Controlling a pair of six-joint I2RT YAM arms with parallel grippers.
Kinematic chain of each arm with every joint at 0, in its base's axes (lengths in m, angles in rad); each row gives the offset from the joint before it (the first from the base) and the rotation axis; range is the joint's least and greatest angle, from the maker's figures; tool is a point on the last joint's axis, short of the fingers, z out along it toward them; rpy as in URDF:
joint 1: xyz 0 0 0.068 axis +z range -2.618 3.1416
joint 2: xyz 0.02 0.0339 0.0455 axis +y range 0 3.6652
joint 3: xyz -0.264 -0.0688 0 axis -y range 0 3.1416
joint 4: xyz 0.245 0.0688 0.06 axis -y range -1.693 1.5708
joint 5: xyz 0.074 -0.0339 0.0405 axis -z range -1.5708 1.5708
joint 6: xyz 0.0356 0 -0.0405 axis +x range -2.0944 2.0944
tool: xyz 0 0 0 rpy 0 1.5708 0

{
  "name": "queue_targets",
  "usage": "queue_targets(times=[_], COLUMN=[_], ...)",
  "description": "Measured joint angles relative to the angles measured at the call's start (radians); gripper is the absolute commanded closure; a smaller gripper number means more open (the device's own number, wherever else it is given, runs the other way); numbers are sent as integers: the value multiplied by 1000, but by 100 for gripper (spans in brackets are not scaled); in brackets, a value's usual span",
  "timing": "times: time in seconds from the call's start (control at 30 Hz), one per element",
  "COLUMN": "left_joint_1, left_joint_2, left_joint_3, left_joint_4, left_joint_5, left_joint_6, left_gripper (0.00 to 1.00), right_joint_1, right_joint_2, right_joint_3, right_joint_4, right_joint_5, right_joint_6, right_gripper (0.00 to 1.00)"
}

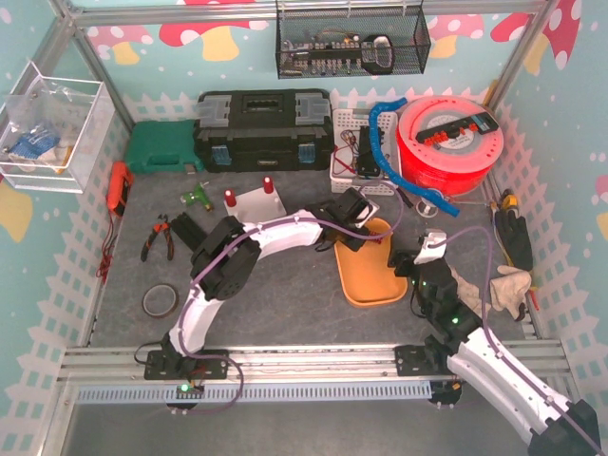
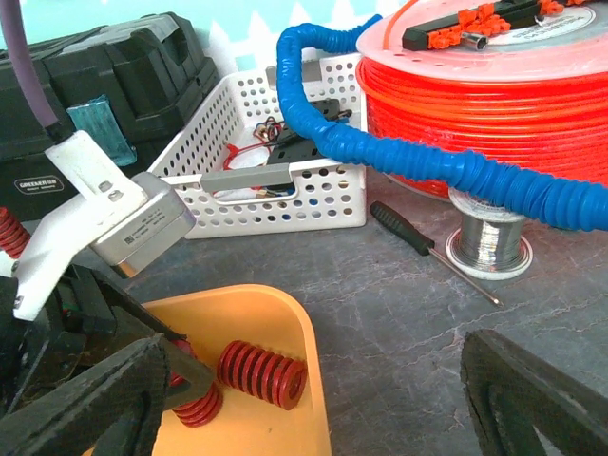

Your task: Install the large spring

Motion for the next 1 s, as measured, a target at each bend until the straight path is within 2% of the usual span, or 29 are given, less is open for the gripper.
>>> queue_targets(times=[0.1,0.23,0.53,0.73,1.0], left_joint_1=[-4,-10,-11,-5,82], left_joint_2=[-17,-60,-229,-329,-469], left_joint_3=[-6,-8,-8,-26,-154], left_joint_4=[-13,-21,-25,-11,12], left_joint_5=[2,18,29,-18,-97], left_joint_6=[0,-5,-23,-26,-42], left_gripper=[90,91,93,94,93], right_joint_1=[0,0,0,0,0], right_joint_2=[2,11,43,96,292], right_joint_3=[0,1,70,148,235], right_joint_4=[0,-1,-9,-9,49], right_joint_5=[-1,-19,-84,-113,-274], right_joint_6=[-1,-6,-19,-19,-53], right_gripper=[12,2,1,1,1])
